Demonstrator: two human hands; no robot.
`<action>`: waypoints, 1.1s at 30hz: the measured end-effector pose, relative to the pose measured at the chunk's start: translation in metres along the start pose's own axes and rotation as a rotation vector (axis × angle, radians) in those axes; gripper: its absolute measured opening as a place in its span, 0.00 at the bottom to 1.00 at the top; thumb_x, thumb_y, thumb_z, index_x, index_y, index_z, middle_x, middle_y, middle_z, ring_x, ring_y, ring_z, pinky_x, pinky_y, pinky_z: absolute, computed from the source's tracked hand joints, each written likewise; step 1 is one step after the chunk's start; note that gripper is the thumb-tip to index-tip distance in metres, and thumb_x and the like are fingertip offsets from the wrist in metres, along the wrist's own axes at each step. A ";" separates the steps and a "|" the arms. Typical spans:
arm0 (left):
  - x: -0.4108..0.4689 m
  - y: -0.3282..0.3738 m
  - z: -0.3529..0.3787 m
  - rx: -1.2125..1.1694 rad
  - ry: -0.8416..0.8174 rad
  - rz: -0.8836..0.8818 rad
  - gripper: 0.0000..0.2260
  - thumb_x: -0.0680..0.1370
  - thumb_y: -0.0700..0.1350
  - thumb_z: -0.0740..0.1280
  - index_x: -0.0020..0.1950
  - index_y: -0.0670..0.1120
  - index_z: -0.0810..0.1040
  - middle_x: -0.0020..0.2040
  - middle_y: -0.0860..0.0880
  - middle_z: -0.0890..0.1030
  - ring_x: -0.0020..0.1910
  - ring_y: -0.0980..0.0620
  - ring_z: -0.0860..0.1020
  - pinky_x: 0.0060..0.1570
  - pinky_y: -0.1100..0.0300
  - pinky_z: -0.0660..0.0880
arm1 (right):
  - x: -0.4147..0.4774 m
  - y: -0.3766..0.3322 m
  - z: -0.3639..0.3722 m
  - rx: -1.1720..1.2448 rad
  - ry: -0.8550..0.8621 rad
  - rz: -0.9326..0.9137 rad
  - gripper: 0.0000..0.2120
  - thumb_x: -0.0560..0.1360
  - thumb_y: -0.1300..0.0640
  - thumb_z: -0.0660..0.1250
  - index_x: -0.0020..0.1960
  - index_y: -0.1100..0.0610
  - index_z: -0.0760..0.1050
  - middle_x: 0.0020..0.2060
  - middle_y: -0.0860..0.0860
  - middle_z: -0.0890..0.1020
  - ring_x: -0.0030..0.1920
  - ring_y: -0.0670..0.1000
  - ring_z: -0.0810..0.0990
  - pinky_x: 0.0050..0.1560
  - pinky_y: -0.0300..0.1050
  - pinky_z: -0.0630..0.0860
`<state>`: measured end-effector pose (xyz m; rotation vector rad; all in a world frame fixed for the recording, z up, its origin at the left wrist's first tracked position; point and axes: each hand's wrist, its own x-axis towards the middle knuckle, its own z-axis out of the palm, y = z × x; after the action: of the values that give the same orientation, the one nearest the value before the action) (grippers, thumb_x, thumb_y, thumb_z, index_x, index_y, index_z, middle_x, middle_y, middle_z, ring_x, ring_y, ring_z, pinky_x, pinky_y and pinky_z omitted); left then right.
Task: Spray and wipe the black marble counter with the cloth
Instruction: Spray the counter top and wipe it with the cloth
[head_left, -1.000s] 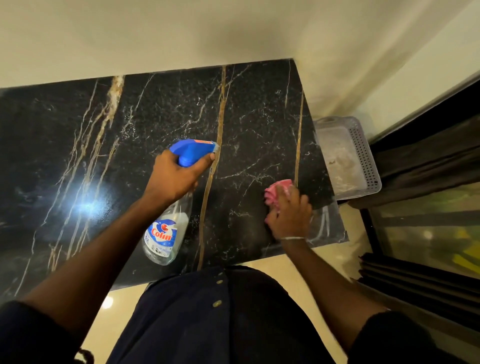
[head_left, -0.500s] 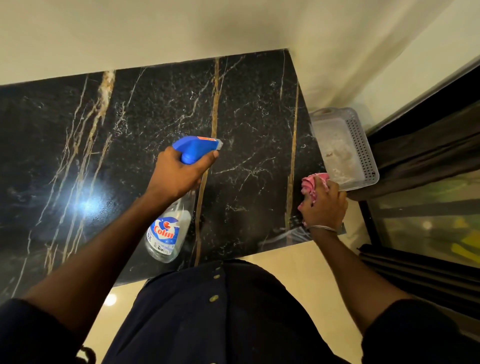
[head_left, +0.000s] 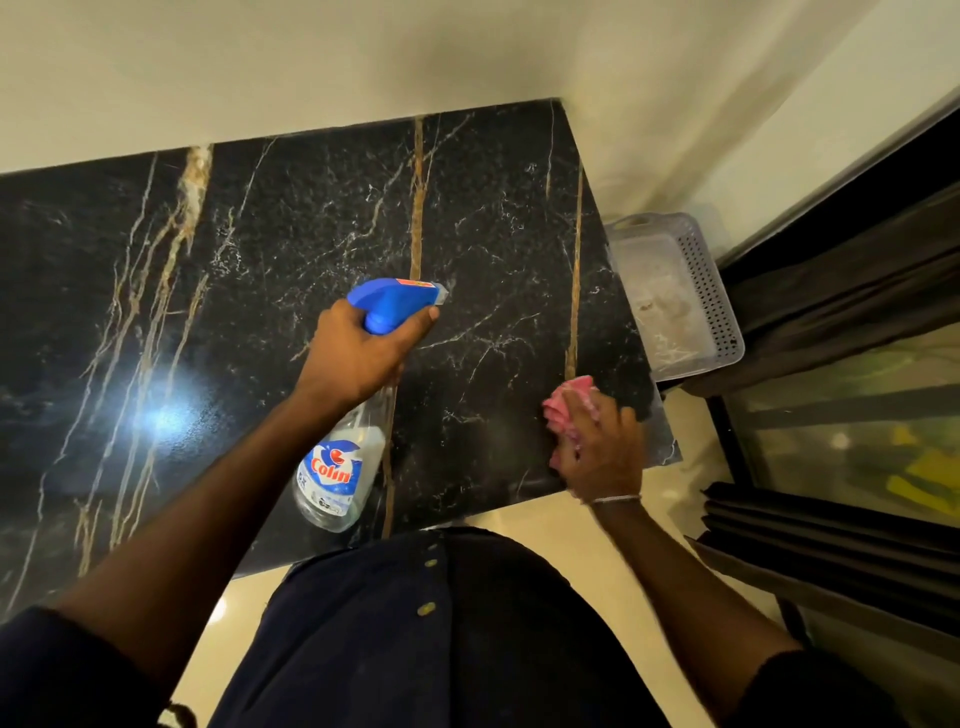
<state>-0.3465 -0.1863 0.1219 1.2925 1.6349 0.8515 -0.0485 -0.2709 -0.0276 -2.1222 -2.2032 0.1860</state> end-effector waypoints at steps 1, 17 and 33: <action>0.000 -0.001 -0.001 -0.003 -0.009 0.004 0.08 0.76 0.55 0.73 0.43 0.52 0.77 0.29 0.48 0.79 0.26 0.51 0.78 0.30 0.56 0.78 | 0.001 0.017 -0.003 -0.012 0.004 0.071 0.27 0.72 0.47 0.59 0.69 0.54 0.73 0.59 0.58 0.77 0.48 0.58 0.73 0.46 0.49 0.72; -0.002 -0.007 -0.004 -0.002 -0.019 0.019 0.09 0.76 0.55 0.73 0.43 0.51 0.78 0.28 0.51 0.79 0.26 0.51 0.78 0.31 0.54 0.79 | -0.034 -0.076 0.020 0.029 -0.036 -0.220 0.29 0.74 0.44 0.64 0.73 0.52 0.69 0.63 0.58 0.76 0.48 0.57 0.74 0.46 0.50 0.73; 0.012 0.004 -0.014 -0.025 0.011 -0.001 0.11 0.75 0.55 0.73 0.46 0.47 0.80 0.29 0.48 0.78 0.26 0.50 0.78 0.31 0.55 0.79 | 0.019 0.053 -0.002 -0.046 0.100 0.496 0.23 0.79 0.48 0.64 0.70 0.58 0.69 0.60 0.63 0.74 0.55 0.64 0.73 0.54 0.59 0.71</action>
<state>-0.3589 -0.1742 0.1281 1.2718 1.6284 0.8774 0.0032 -0.2498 -0.0339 -2.6005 -1.6069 0.0533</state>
